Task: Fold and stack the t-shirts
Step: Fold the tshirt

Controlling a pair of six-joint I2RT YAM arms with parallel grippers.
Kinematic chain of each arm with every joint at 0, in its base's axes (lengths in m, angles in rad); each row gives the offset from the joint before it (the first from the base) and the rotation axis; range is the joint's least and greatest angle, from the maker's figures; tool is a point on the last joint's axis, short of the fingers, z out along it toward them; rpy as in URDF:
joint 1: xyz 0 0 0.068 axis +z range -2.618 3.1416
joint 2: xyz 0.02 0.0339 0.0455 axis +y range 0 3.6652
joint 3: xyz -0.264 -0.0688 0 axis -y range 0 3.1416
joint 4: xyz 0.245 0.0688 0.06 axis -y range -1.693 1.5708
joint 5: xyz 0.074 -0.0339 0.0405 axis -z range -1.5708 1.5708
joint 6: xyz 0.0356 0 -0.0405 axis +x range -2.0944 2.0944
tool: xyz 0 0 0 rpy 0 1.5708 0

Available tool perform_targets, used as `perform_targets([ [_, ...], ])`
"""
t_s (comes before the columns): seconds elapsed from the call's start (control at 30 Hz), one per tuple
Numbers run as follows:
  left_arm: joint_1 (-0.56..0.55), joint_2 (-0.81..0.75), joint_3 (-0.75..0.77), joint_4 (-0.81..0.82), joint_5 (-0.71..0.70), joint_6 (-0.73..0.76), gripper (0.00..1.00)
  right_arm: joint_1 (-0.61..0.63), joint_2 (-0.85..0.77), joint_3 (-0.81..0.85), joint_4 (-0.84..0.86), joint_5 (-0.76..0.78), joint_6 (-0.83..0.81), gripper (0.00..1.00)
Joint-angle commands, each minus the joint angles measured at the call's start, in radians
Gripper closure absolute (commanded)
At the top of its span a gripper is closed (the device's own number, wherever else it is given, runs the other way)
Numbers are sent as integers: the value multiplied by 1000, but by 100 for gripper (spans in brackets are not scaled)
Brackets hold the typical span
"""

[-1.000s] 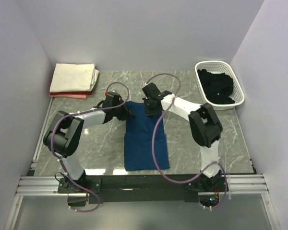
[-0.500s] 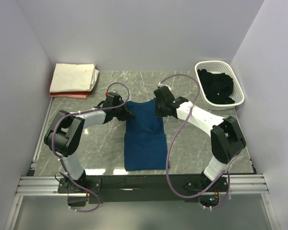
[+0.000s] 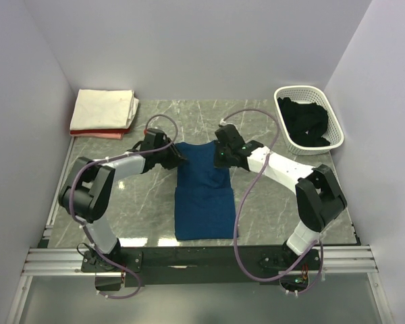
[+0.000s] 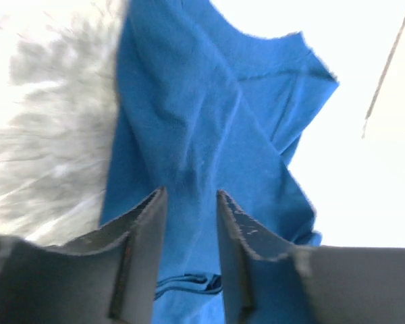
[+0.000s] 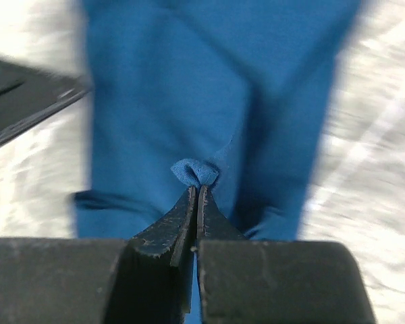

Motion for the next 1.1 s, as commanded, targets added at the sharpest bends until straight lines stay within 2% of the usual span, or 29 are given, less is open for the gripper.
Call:
perform_targets([
  [0.0,47,-107,-20,30,21,19,57,86,-24,80,87,-86,8,100],
  [0.2,100,-179,-68,2,24,22,40,204,21,95,181,-199,17,100],
  [0.33,111,-201,-84,-18,22,39,36,285,68,89,236,-268,11,100],
  [0.53,110,-217,-146,-16,42,39,35,359,136,98,283,-315,-4,100],
  [0.67,110,-250,-218,-4,44,36,35,382,188,132,299,-351,-9,100],
  [0.9,113,-296,-232,-99,-24,82,37,391,228,174,326,-381,-20,100],
  [1.03,119,-274,-212,-107,-18,99,49,391,252,200,328,-388,-26,100],
  [1.07,119,-256,-195,-119,-16,104,56,390,260,203,328,-388,-27,98],
])
